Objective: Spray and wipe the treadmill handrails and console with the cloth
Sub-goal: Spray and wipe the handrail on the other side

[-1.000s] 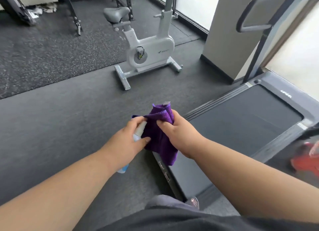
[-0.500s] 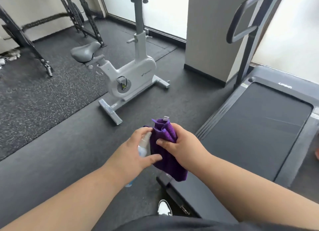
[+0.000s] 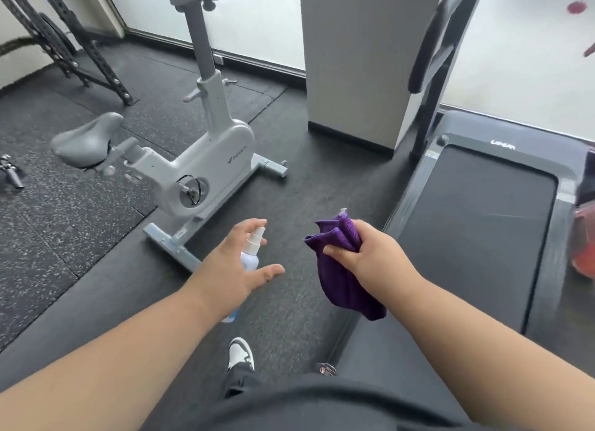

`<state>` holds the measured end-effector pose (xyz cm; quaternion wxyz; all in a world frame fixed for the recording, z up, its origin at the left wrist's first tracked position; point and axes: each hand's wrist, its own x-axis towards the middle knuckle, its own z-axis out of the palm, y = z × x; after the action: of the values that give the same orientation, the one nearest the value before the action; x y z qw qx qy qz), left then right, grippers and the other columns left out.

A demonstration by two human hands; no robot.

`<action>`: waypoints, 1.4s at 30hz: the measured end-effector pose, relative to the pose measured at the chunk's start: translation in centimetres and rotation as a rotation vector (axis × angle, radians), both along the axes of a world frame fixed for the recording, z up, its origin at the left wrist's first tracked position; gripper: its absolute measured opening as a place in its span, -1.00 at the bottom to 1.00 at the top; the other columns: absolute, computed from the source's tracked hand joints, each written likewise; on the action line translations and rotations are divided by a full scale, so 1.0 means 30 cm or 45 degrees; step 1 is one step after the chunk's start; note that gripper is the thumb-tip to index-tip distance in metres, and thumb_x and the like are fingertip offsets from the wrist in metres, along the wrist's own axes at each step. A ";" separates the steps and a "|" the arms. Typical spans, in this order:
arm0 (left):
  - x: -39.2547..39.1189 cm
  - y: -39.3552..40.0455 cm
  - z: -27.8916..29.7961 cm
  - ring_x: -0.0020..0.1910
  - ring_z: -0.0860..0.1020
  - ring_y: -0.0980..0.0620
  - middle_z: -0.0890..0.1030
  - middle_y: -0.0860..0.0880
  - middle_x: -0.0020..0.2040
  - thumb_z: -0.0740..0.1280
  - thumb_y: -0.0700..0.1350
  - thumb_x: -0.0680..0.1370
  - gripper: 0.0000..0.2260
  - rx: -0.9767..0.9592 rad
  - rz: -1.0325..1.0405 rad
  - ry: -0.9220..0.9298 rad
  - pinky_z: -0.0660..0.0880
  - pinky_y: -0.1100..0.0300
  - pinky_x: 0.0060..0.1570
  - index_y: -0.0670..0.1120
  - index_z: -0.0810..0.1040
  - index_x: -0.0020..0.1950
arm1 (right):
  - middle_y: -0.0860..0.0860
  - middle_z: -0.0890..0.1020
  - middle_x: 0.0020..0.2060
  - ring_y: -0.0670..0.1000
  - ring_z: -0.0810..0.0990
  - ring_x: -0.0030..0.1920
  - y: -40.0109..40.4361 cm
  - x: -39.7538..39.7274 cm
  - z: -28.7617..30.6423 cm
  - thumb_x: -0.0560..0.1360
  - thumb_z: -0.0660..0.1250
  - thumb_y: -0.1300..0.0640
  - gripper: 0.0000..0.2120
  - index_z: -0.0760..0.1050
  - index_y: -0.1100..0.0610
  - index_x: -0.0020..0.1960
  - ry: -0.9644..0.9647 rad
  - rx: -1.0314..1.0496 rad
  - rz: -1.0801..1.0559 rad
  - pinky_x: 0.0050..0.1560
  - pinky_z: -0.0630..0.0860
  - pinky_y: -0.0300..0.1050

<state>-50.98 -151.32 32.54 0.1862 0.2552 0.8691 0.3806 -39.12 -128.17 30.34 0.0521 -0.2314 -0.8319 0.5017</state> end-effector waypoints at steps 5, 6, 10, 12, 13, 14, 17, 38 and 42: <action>-0.332 0.096 -0.071 0.09 0.48 0.38 0.54 0.39 0.07 0.40 0.48 0.18 -0.32 0.083 -0.144 -0.017 0.36 0.32 0.03 0.53 0.27 0.26 | -0.36 0.62 -0.14 -0.36 0.56 -0.13 0.062 -0.200 -0.035 0.41 0.39 -0.22 -0.78 0.47 -0.35 0.03 -0.025 0.037 -0.190 -0.14 0.44 -0.25; -0.412 0.121 -0.082 0.10 0.48 0.38 0.53 0.41 0.09 0.40 0.48 0.19 -0.32 0.091 -0.190 -0.015 0.37 0.31 0.03 0.52 0.26 0.27 | -0.35 0.62 -0.14 -0.35 0.57 -0.13 0.074 -0.253 -0.038 0.41 0.39 -0.22 -0.78 0.47 -0.33 0.04 -0.025 0.041 -0.237 -0.14 0.45 -0.25; -0.779 0.218 -0.119 0.11 0.47 0.44 0.55 0.38 0.10 0.44 0.40 0.21 -0.33 0.093 -0.395 -0.024 0.36 0.33 0.05 0.52 0.26 0.27 | -0.34 0.63 -0.13 -0.32 0.58 -0.12 0.103 -0.497 -0.050 0.42 0.41 -0.21 -0.76 0.48 -0.31 0.06 -0.028 0.045 -0.469 -0.11 0.45 -0.25; -0.953 0.263 -0.104 0.11 0.46 0.47 0.54 0.40 0.11 0.46 0.37 0.23 -0.33 0.069 -0.493 -0.023 0.33 0.44 0.03 0.53 0.26 0.27 | -0.35 0.63 -0.12 -0.33 0.58 -0.12 0.111 -0.614 -0.032 0.40 0.39 -0.24 -0.74 0.48 -0.33 0.07 -0.061 0.066 -0.577 -0.11 0.45 -0.25; -1.034 0.281 -0.098 0.11 0.45 0.48 0.54 0.40 0.11 0.47 0.35 0.24 -0.34 0.064 -0.533 -0.016 0.33 0.48 0.00 0.53 0.26 0.27 | -0.35 0.63 -0.12 -0.34 0.58 -0.11 0.114 -0.669 -0.018 0.40 0.38 -0.26 -0.73 0.47 -0.34 0.08 -0.079 0.074 -0.607 -0.10 0.45 -0.25; -1.112 0.304 -0.091 0.11 0.44 0.49 0.54 0.38 0.12 0.50 0.31 0.26 -0.34 0.064 -0.574 -0.012 0.33 0.50 -0.01 0.53 0.26 0.27 | -0.36 0.63 -0.11 -0.35 0.57 -0.11 0.122 -0.722 -0.003 0.40 0.38 -0.26 -0.72 0.47 -0.36 0.09 -0.087 0.075 -0.639 -0.10 0.46 -0.25; -1.313 0.386 -0.070 0.13 0.42 0.51 0.53 0.32 0.16 0.56 0.18 0.35 -0.34 0.053 -0.689 0.000 0.32 0.45 0.06 0.52 0.25 0.29 | -0.39 0.62 -0.11 -0.37 0.57 -0.10 0.164 -0.863 0.048 0.43 0.43 -0.20 -0.74 0.46 -0.41 0.06 -0.079 0.085 -0.731 -0.10 0.43 -0.30; -1.821 1.519 0.021 -0.26 0.61 0.19 0.53 0.41 0.08 0.45 -0.04 0.50 -0.41 0.074 -0.936 0.204 0.49 0.20 -0.18 0.50 0.28 0.31 | -0.31 0.65 -0.09 -0.29 0.61 -0.06 1.075 -1.330 0.140 0.48 0.42 -0.15 -0.77 0.48 -0.35 0.09 0.209 -0.073 -0.909 -0.12 0.41 -0.49; -1.841 1.728 0.033 -0.22 0.59 0.21 0.54 0.39 0.07 0.44 -0.06 0.51 -0.41 0.115 -1.016 0.193 0.49 0.18 -0.17 0.49 0.28 0.32 | -0.27 0.67 -0.06 -0.26 0.62 -0.03 1.212 -1.368 0.149 0.49 0.42 -0.11 -0.74 0.49 -0.30 0.14 0.274 -0.112 -0.965 -0.04 0.45 -0.35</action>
<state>-106.22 -99.48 33.52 0.2432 0.6077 0.6955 0.2964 -80.16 -91.82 34.82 0.3104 -0.4702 -0.6550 0.5035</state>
